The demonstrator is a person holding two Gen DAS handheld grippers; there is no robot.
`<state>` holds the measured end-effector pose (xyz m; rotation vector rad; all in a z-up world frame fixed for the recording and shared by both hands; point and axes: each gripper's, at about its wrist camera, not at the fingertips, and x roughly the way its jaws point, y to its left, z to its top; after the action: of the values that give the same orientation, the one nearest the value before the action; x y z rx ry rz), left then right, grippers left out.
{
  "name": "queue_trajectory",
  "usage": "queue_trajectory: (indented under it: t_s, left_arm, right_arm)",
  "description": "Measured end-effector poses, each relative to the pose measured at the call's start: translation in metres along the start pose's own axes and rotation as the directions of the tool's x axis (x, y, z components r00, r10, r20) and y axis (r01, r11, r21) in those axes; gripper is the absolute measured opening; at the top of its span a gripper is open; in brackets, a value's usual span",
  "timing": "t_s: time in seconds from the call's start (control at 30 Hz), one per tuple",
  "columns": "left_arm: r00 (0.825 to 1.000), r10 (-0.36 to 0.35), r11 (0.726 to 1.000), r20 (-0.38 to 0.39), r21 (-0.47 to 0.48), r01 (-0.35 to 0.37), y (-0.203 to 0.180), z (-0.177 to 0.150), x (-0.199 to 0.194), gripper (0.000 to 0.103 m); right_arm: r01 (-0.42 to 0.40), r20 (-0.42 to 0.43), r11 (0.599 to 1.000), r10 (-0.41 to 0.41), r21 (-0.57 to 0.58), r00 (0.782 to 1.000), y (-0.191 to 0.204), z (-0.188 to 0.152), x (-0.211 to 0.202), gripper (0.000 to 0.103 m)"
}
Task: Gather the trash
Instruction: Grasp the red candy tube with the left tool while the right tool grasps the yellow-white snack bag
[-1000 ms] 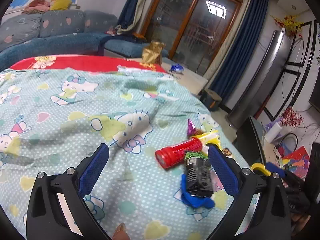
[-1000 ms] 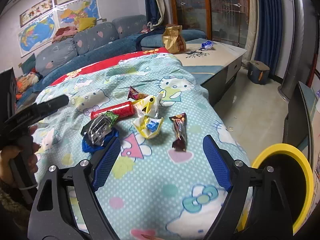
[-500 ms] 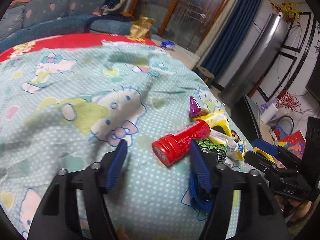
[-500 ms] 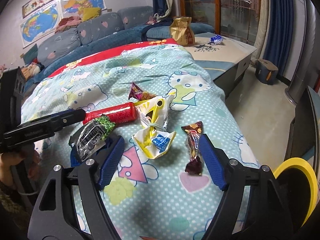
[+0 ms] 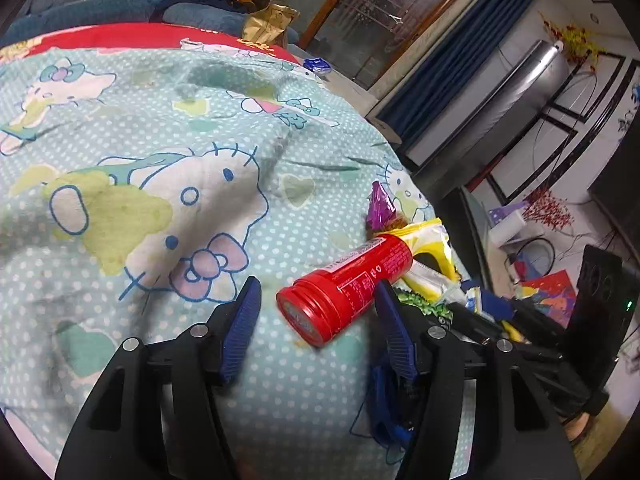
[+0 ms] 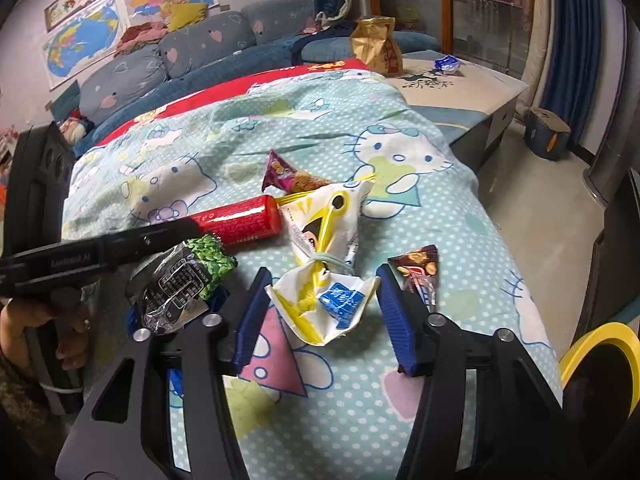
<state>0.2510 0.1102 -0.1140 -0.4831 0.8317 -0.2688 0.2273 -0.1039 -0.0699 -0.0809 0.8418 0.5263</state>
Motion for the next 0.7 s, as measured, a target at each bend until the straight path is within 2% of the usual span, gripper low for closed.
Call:
queue_trajectory:
  t_s: [0.23, 0.4, 0.53, 0.7]
  left_arm:
    - [0.999, -0.05, 0.998, 0.008, -0.03, 0.05, 0.003, 0.002, 0.006, 0.056]
    - [0.998, -0.061, 0.998, 0.002, -0.022, 0.061, -0.001, -0.004, 0.004, 0.046]
    - [0.997, -0.079, 0.996, 0.019, -0.034, 0.08, -0.001, -0.011, -0.006, 0.034]
    - [0.996, -0.075, 0.995, 0.043, -0.057, 0.077, 0.0, -0.023, -0.021, 0.03]
  right_arm:
    - [-0.007, -0.006, 1.0, 0.007, 0.0, 1.0, 0.003, -0.002, 0.002, 0.034]
    - [-0.009, -0.003, 1.0, 0.009, -0.001, 1.0, 0.006, -0.004, 0.0, 0.031]
    - [-0.009, 0.002, 1.0, 0.009, 0.008, 1.0, 0.005, -0.006, -0.006, 0.029]
    - [-0.018, 0.012, 1.0, 0.017, 0.02, 1.0, 0.005, -0.012, -0.016, 0.025]
